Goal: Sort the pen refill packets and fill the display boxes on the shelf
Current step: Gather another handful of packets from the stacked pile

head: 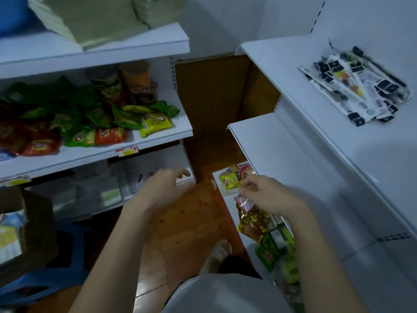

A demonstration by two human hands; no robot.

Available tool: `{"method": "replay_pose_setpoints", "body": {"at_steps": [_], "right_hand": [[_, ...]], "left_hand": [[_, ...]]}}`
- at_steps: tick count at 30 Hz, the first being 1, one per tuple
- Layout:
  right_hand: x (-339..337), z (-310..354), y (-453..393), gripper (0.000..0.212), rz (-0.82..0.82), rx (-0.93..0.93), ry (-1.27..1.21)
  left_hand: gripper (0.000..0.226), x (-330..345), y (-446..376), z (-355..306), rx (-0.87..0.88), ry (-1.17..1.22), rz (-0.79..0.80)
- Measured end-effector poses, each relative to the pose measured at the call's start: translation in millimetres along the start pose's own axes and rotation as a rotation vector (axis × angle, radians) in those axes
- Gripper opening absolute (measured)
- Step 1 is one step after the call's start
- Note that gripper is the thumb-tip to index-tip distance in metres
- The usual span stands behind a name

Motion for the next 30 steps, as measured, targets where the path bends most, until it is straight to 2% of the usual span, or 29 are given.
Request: {"method": "replay_pose_setpoints", "body": {"at_steps": [5,10,16,19,22,25,28,30], "right_hand": [[-53.9,14.6,-84.9,0.022,-0.028,-0.004,-0.031],[-119.3,48.1,-127.2,0.015,-0.123,-0.145,-0.150],[-194.8,71.0,-120.9,0.012,-0.371,-0.285,-0.387],[-227.1,62.5,-116.6,0.014,-0.633,-0.284,-0.432],[-248.0,40.6,-100.8,0.012,-0.956,-0.174,-0.321],[-253.6,13.8,-81.6,0.015,-1.154,0.053,-0.180],[-250.4,-3.6,-77.8,0.027,-1.112,0.283,-0.092],[-245.0,-6.9,-81.9,0.029,-1.108,0.352,-0.066]], "left_hand": [[0.046,-45.1,-97.7,-10.9,0.028,-0.025,-0.006],[0.043,-110.5,-175.2,-56.0,0.212,-0.045,-0.134],[0.023,-175.9,-243.7,-146.4,0.571,0.009,-0.349],[0.022,-189.1,-275.9,-189.6,0.743,0.065,-0.351],[0.020,-189.3,-301.4,-230.9,0.931,0.088,-0.283],[0.020,-181.6,-319.3,-266.4,1.142,0.085,-0.246],[0.015,-166.5,-332.8,-295.6,1.297,0.097,-0.268],[0.012,-153.8,-340.3,-307.7,1.389,0.081,-0.302]]}}
Point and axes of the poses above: each hand's wrist, its own y-axis away from the middle knuckle, its own x-axis out of the palm, z = x × y, the point moved 4 cm from there along -y, towards the middle knuckle, and after that the axes turned 12 degrees about -y, right-handed, at the moved point
